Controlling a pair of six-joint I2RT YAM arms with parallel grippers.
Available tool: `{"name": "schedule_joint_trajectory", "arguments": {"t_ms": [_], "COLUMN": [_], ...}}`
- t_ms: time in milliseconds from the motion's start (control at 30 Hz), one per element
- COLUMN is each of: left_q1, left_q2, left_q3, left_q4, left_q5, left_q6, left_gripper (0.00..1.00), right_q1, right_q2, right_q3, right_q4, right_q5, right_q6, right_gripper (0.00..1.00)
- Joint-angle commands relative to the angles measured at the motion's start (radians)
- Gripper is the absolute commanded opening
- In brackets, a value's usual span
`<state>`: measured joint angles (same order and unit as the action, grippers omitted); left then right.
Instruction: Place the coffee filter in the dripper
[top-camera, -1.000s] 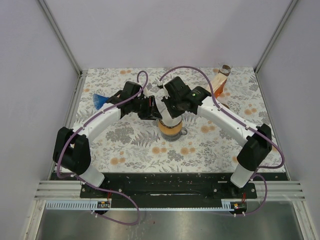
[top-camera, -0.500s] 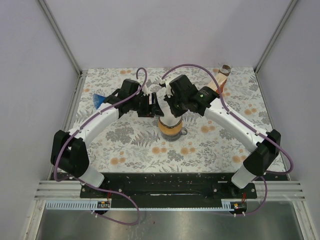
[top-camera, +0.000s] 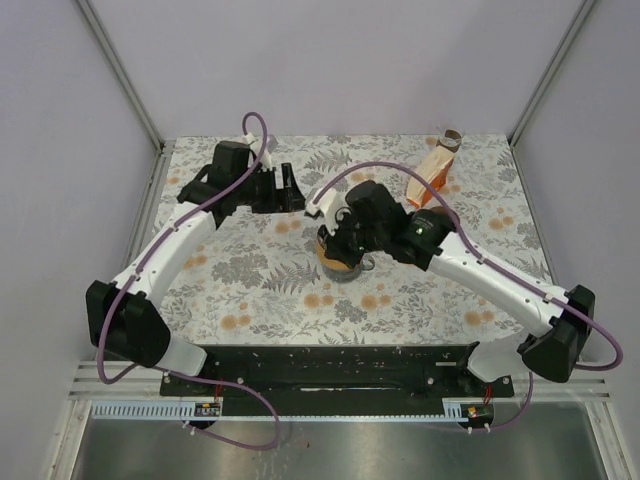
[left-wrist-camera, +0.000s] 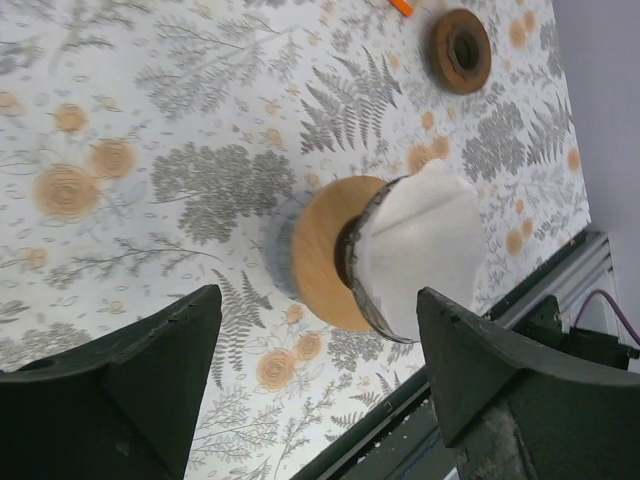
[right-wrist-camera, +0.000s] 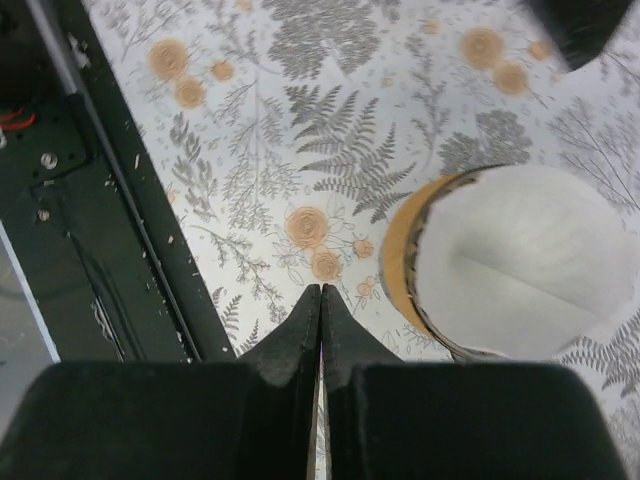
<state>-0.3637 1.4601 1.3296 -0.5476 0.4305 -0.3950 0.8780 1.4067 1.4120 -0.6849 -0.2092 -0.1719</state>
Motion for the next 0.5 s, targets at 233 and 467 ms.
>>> {"name": "schedule_joint_trajectory", "arguments": {"t_ms": [233,467], "left_q1": [0.147,0.164], "left_q2": [-0.104,-0.130], "left_q3": [0.025,0.000], "left_q4": [0.000,0.018], "left_q5": [-0.052,-0.042], "left_q6": [0.051,0.053], "left_gripper": [0.83,0.83], "right_q1": [0.242,0.251], "right_q2": [0.159,0.241], "right_q3": [-0.180,-0.286], "right_q4": [0.136,0.266], "right_q5": [0.108,0.203], "right_q6": [-0.492,-0.661], "right_gripper": [0.01,0.00]}}
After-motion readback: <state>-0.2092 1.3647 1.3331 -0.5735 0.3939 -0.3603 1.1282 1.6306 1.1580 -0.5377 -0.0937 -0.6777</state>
